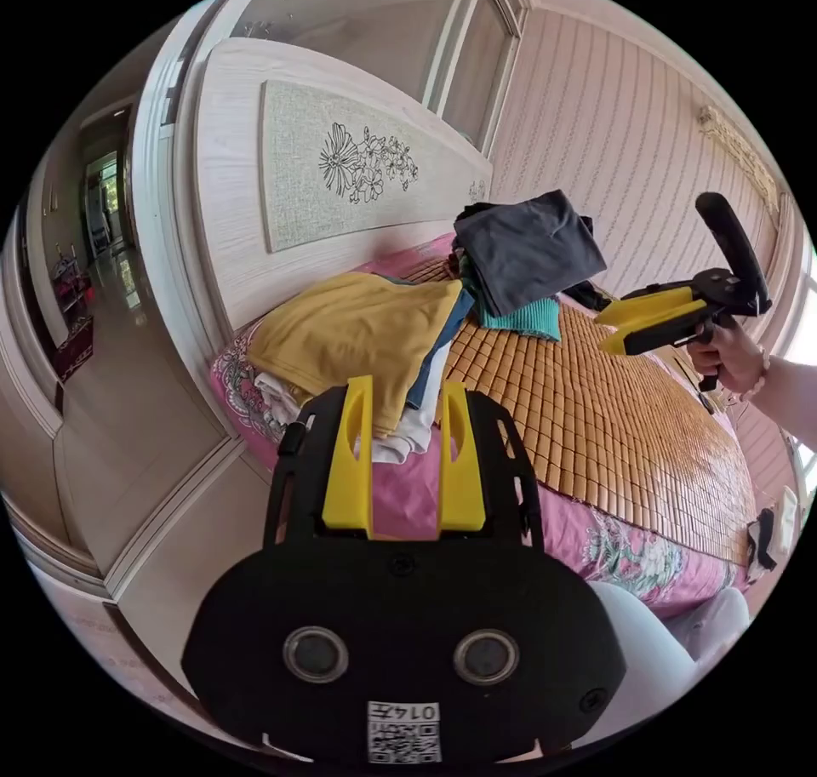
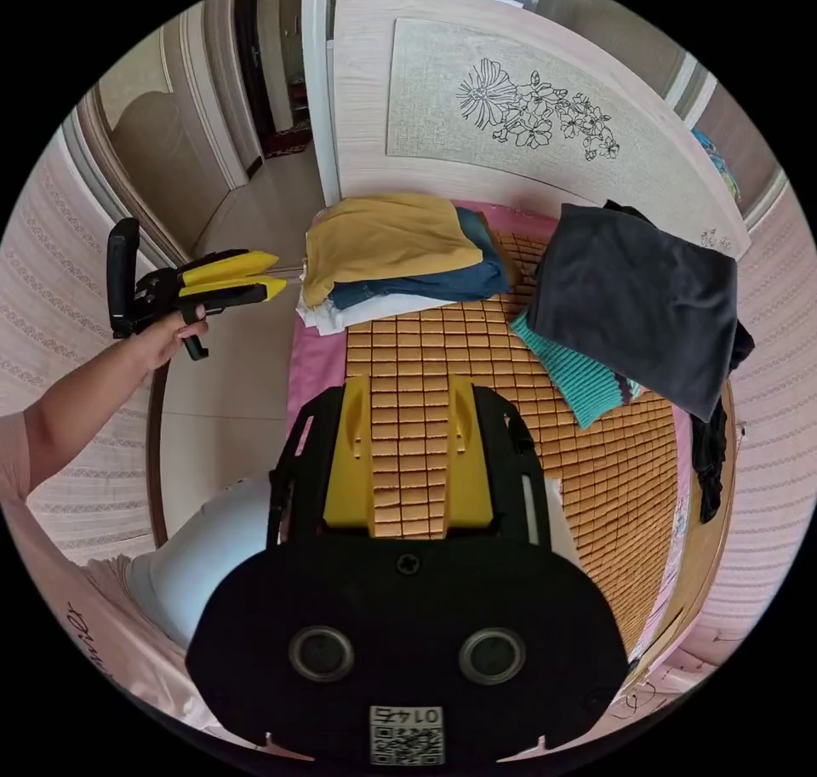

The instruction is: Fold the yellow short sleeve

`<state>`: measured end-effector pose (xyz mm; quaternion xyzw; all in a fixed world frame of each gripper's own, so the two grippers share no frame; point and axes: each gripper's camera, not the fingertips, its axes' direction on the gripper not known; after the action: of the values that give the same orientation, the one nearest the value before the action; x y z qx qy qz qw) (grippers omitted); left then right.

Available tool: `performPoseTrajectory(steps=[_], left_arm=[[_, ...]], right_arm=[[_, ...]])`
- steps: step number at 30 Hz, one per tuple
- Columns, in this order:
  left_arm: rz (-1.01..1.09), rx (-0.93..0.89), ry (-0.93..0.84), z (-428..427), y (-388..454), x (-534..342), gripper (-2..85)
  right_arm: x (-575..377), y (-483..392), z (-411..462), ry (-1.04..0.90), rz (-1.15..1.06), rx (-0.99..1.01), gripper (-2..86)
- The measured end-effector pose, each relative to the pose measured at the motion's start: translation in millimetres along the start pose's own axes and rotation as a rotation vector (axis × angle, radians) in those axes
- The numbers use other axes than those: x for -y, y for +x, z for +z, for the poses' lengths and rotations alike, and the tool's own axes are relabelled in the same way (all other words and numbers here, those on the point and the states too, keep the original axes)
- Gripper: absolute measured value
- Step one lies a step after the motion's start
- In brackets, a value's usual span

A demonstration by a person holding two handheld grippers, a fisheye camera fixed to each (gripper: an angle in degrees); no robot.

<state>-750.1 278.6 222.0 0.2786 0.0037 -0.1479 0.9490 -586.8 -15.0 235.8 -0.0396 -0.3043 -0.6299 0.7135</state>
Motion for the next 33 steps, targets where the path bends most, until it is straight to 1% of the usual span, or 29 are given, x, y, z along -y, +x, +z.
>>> performPoseTrajectory(steps=[3,5,8,10,12,13,14,17,20,23,25,26,28,30,32,33], left_arm=[[-0.025,-0.038,-0.06,30.9,-14.4,8.3,11.3],[-0.01,-0.003,-0.072,44.2,-18.1,11.8,10.7],[0.008,0.03,-0.077,56.6,-22.8,16.8,8.0],[-0.006,0.046,-0.077,58.0,-25.9,19.4,6.3],[0.037,0.05,-0.042,49.7,-24.0,21.9,1.8],[0.05,0.045,-0.028,46.1,-22.7,22.6,1.0],[0.071,0.044,-0.011,38.7,-19.6,25.1,0.0],[0.136,0.04,0.035,17.3,-4.6,35.7,-0.8],[0.266,0.011,0.074,-15.0,30.5,47.5,-0.9],[0.411,0.004,0.068,-54.7,81.2,43.3,-1.0],[0.482,-0.066,0.057,-80.1,111.7,30.8,-1.0],[0.515,-0.13,0.042,-96.5,130.4,20.8,-1.0],[0.526,-0.257,0.002,-116.9,156.3,6.2,-0.9],[0.523,-0.44,-0.074,-125.6,196.0,-20.0,-0.7],[0.516,-0.526,-0.12,-117.7,224.0,-46.4,-0.4],[0.482,-0.574,-0.144,-113.9,234.1,-60.1,-0.2]], right_arm=[[51.5,0.3,53.1,-0.046,-0.005,0.081,12.5],[75.2,-6.4,75.6,-0.037,-0.04,0.117,12.4],[101.5,-18.6,105.3,-0.01,-0.051,0.048,12.0],[111.5,-22.7,127.3,-0.046,-0.041,0.021,10.6],[111.8,-20.4,128.4,-0.045,-0.015,0.032,8.4],[108.5,-19.3,124.1,-0.038,-0.022,0.032,3.6],[105.8,-18.7,120.8,-0.029,-0.027,0.034,1.2],[86.4,-16.6,99.7,0.004,-0.065,0.01,-0.3],[56.4,-13.0,68.7,0.042,-0.078,-0.018,-0.7],[8.8,-9.9,32.0,0.054,-0.06,0.027,-0.8],[-49.1,-15.6,3.5,0.054,-0.049,0.06,-0.8],[-65.8,-18.1,-2.5,0.046,-0.046,0.07,-0.8],[-138.9,-30.0,-24.1,0.011,-0.033,0.107,-0.8],[-194.6,-36.4,-33.8,-0.02,-0.003,0.117,-0.8],[-245.7,-36.3,-29.4,-0.091,0.063,0.112,-0.8],[-276.8,-32.7,-16.9,-0.172,0.127,0.085,-0.8]])
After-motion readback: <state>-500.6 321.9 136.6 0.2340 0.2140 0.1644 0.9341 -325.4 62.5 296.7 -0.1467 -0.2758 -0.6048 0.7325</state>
